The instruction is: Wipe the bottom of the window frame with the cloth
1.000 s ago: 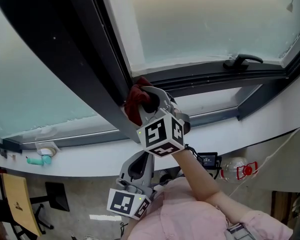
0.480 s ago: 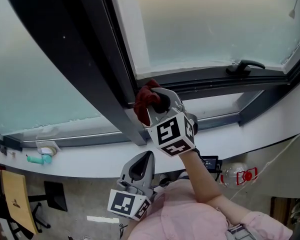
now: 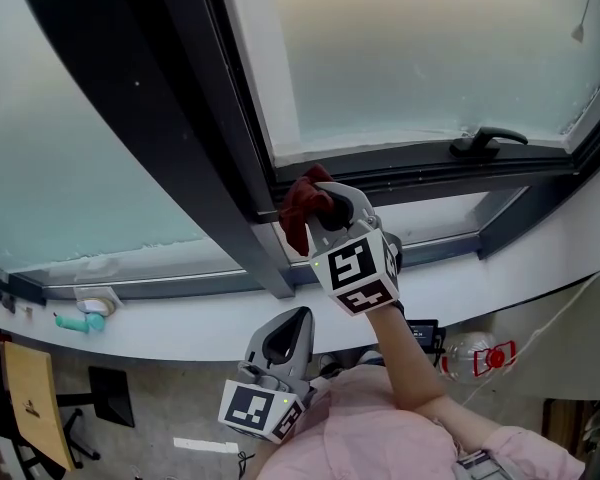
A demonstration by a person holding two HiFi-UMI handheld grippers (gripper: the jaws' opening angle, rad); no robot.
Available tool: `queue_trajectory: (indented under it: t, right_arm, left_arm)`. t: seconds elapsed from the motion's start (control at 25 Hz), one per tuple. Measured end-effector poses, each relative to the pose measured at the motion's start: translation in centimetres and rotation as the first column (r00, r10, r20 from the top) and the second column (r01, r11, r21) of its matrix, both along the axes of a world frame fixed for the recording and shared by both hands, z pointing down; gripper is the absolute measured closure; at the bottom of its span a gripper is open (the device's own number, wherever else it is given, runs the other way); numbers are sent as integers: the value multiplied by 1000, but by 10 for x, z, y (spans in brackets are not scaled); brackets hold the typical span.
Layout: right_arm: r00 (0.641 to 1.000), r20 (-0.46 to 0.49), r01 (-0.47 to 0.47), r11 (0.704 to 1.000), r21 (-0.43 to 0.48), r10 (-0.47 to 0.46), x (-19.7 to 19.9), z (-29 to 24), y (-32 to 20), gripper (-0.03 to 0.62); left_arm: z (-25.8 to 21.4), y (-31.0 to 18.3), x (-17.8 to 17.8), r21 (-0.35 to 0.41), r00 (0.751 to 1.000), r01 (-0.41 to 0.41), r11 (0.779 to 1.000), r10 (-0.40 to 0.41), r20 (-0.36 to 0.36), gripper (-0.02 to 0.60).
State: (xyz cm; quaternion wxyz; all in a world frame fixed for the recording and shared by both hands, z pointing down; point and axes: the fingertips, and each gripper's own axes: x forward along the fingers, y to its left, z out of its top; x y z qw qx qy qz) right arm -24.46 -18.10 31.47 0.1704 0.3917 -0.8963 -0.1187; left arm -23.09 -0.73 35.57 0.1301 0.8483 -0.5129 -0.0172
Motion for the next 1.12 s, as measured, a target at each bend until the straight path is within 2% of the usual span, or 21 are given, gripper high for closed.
queue_trajectory:
  t: [0.72,1.12]
  right_arm:
    - [997,61,-52,997,-53,55,37,2,-9,536]
    - [999,24,-44,997,-63,46,67,3,-17,536]
  left_arm:
    - [-1,9,11,3,1000,2,1000,-2,13,584]
    - [-10,-3,63,10,999,-39,999,38,17,584]
